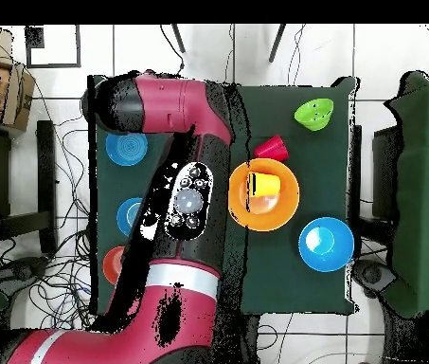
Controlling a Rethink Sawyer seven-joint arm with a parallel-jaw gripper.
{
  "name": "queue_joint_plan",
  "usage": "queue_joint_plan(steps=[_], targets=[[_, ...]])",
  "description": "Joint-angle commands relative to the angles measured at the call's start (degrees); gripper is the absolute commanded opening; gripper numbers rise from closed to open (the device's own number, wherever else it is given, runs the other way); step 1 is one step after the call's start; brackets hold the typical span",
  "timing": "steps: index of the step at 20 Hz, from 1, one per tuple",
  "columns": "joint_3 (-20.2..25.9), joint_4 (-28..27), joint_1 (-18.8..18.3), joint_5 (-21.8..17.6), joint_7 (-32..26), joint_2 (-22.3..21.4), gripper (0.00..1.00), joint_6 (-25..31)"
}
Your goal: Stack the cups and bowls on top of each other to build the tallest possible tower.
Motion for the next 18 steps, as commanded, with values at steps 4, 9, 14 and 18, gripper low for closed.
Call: queue_joint_plan(steps=[4, 9, 14, 18], targets=[[8.73, 6.03, 0.18, -2.46, -2.04, 0.32, 1.0, -1.19], [3.81, 4.11, 3.89, -3.58, 3.43, 1.96, 1.0, 0.2], [2.39, 4.02, 4.88, -3.04, 4.91, 2.6, 1.0, -0.48], [1.73, 4.69, 5.29, -2.85, 6.17, 3.17, 1.0, -3.61]])
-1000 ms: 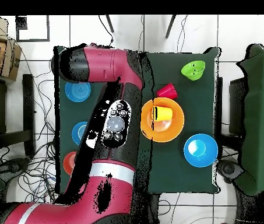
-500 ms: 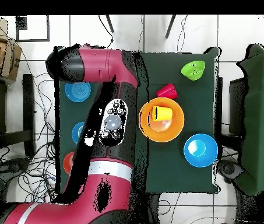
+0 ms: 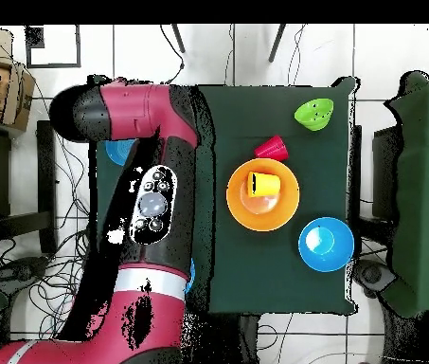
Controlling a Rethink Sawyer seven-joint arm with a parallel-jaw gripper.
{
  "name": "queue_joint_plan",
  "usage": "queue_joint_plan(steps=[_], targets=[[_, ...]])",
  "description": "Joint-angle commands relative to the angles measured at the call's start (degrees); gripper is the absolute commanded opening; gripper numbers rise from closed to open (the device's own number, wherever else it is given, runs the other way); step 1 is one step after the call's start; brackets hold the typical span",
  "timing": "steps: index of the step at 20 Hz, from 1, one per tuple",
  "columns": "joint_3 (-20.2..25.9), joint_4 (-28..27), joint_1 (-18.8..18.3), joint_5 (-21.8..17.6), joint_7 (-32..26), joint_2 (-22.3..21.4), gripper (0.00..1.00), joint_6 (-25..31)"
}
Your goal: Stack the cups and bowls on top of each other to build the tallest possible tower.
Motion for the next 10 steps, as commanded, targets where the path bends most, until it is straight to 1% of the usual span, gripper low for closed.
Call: queue_joint_plan(steps=[1, 3, 4, 7, 9, 10], targets=[[1.52, 4.36, 1.27, -3.08, 6.09, 3.11, 1.0, -3.13], [1.32, 4.19, 1.32, -2.97, 5.54, 3.36, 1.0, -2.44], [2.18, 4.64, 0.79, -2.36, 4.67, 3.02, 1.0, -1.6], [5.96, 5.32, -1.9, -0.67, -0.18, 1.95, 1.0, 3.53], [7.99, 5.71, -3.5, -0.27, -2.91, 1.52, 1.0, 5.07], [8.07, 5.58, -3.62, -0.34, -3.18, 1.42, 1.0, 5.71]])
